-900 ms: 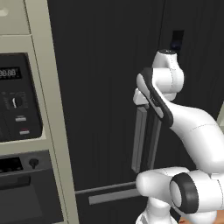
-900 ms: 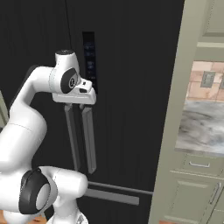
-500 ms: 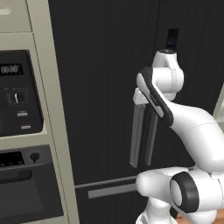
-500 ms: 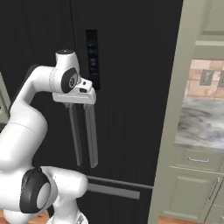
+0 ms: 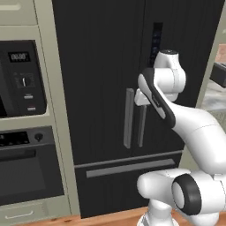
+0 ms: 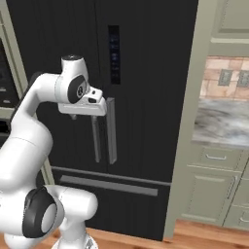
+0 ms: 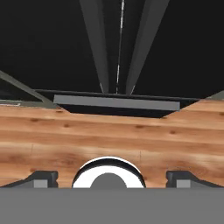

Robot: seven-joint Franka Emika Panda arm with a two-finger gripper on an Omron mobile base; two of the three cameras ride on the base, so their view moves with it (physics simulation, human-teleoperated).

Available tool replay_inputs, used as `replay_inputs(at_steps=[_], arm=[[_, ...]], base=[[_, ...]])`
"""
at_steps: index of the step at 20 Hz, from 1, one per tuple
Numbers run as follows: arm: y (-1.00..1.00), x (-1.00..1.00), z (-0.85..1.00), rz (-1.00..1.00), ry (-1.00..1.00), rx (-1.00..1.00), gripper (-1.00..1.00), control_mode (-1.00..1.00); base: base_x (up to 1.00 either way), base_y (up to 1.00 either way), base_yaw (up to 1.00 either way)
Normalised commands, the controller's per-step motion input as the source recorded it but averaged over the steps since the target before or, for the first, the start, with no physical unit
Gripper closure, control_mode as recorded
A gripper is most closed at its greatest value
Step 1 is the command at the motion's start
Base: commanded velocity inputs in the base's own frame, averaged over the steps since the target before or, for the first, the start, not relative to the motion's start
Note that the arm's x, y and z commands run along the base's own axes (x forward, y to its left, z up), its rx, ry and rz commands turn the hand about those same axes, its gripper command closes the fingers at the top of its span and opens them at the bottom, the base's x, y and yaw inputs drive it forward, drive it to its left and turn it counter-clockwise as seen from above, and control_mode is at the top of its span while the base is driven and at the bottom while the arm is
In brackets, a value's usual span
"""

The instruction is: Open the fridge, remove the mango, cucumber, and steak, and place them on any counter.

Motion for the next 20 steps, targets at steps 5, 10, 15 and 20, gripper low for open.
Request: replay_inputs(at_steps=[5,10,15,20], arm=[[0.00,0.00,0.00,0.00,0.00,0.00,-1.00,1.00],[0.00,0.00,0.00,0.00,0.00,0.00,-1.00,1.00],[0.00,0.00,0.00,0.00,0.00,0.00,-1.00,1.00],[0.00,0.00,-0.17,0.00,-0.11,0.00,-1.00,-1.00]], base=[[-0.37,0.00,0.00],[0.00,0.00,0.00],[0.00,0.00,0.00],[0.00,0.03,0.00]])
